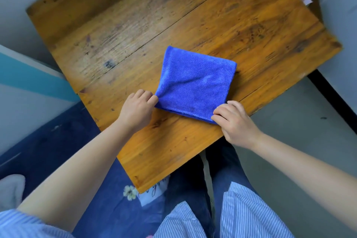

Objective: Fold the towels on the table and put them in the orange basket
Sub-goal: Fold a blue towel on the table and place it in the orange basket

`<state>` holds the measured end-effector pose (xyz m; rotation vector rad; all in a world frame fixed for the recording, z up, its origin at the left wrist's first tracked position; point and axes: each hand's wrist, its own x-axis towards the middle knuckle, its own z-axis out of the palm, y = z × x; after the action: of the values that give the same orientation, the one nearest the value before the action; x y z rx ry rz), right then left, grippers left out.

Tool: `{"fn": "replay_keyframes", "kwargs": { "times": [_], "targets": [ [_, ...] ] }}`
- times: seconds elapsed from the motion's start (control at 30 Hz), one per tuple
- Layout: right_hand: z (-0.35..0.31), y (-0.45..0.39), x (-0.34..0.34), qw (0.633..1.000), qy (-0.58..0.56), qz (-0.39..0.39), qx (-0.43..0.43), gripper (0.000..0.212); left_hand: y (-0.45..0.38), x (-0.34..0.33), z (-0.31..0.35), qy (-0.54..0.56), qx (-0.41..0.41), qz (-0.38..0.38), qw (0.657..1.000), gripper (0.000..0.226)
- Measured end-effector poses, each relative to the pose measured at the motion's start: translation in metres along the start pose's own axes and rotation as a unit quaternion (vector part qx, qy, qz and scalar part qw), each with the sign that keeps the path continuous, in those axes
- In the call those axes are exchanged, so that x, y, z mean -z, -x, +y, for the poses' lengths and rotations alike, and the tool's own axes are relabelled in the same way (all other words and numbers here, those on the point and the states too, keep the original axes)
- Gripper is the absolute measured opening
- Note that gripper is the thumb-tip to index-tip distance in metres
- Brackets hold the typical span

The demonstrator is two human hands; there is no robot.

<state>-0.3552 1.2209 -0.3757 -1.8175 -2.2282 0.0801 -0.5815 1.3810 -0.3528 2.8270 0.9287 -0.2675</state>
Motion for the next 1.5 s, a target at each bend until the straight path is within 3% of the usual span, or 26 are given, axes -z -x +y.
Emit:
{"fn": "replay_keyframes", "kwargs": {
  "times": [0.13,0.23,0.33,0.43,0.67,0.9,0.97,1.07,1.17,1.33,1.5],
  "targets": [
    [0.014,-0.024,0.012,0.998,-0.022,0.055,-0.022,0.035,-0.008,0.002,0.019,0.082,0.009,0.177,0.981,0.033],
    [0.027,-0.064,0.013,0.994,0.003,0.05,-0.093,0.036,-0.036,0.002,0.044,0.119,0.032,0.225,0.967,0.032],
    [0.03,-0.099,0.005,0.981,-0.008,-0.053,-0.184,0.044,-0.066,-0.004,0.061,0.168,0.109,0.139,0.97,0.04],
    [0.029,-0.108,-0.015,0.973,0.007,-0.142,-0.182,0.051,-0.079,-0.027,0.059,0.146,0.181,0.033,0.972,0.056],
    [0.057,-0.102,-0.022,0.955,0.028,-0.188,-0.226,0.053,-0.079,-0.04,0.054,0.15,0.254,0.033,0.955,0.066],
    [0.072,-0.104,-0.005,0.932,0.058,-0.217,-0.285,0.056,-0.047,-0.043,0.042,0.18,0.365,-0.014,0.913,0.067],
    [0.066,-0.118,0.001,0.948,0.044,-0.192,-0.251,0.055,-0.038,-0.039,0.039,0.153,0.356,-0.02,0.922,0.065],
    [0.047,-0.152,0.003,0.978,-0.019,-0.169,-0.124,0.05,-0.03,-0.027,0.043,0.119,0.35,0.001,0.929,0.064],
    [0.032,-0.191,-0.005,0.978,-0.014,-0.207,-0.022,0.047,-0.029,-0.018,0.054,0.136,0.414,-0.035,0.9,0.048],
    [0.034,-0.235,-0.004,0.941,0.001,-0.339,-0.012,0.033,-0.039,-0.012,0.069,0.168,0.5,-0.083,0.845,0.035],
    [0.04,-0.247,0.002,0.93,-0.055,-0.364,0.004,0.023,-0.049,-0.007,0.065,0.233,0.523,-0.102,0.814,0.032]
  ]
}}
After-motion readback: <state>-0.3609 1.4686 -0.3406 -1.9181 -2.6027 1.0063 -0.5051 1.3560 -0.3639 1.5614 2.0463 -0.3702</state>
